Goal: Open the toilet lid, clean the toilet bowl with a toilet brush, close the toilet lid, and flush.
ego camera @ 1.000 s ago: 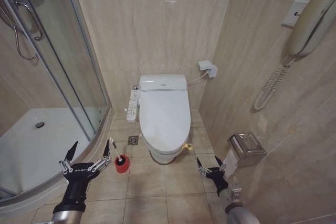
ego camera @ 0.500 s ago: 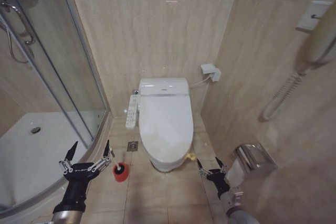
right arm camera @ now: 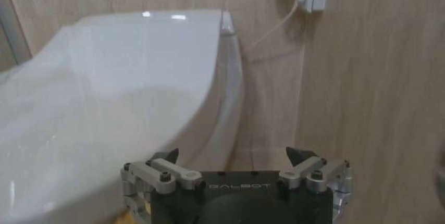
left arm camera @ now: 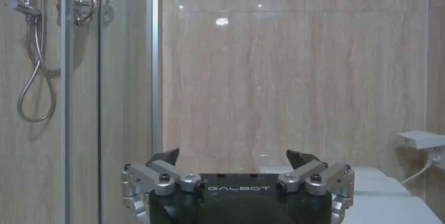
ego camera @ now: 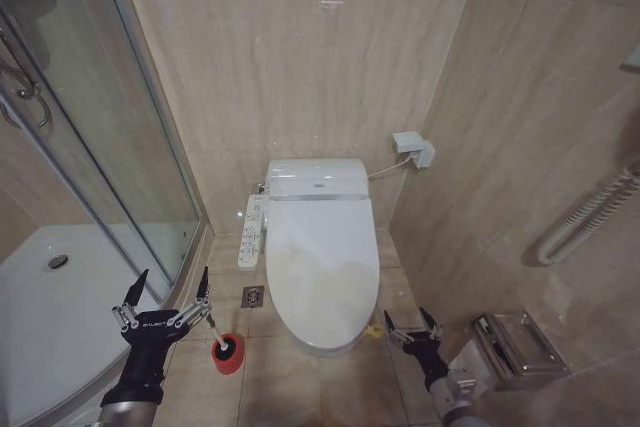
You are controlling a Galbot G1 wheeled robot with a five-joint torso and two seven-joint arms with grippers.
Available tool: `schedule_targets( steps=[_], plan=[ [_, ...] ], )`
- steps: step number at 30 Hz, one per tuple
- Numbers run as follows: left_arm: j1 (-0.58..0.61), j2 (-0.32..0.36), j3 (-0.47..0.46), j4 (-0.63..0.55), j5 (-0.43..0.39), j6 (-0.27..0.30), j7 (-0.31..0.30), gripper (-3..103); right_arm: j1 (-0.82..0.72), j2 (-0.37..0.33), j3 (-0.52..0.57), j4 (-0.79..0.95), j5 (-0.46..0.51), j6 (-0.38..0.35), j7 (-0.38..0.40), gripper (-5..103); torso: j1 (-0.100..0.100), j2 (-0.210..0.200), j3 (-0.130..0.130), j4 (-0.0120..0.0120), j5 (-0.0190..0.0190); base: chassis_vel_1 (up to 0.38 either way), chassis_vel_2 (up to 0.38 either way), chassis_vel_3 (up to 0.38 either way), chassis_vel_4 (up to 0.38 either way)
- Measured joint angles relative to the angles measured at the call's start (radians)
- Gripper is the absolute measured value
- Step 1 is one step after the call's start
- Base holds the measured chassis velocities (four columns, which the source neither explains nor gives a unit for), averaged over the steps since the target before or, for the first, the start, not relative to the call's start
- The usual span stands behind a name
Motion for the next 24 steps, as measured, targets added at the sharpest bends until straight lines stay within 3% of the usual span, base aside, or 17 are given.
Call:
schedule_targets(
  steps=[24],
  plan=[
    [0.000,0.000,0.000,0.000,0.000,0.000,0.000,100,0.102,0.023,-0.027,-0.264,-0.071,0.046,-0.011,100,0.001,0.000,0.000,0.0001,0.0000,0.004,-0.009,-0.007,0.007]
  ],
)
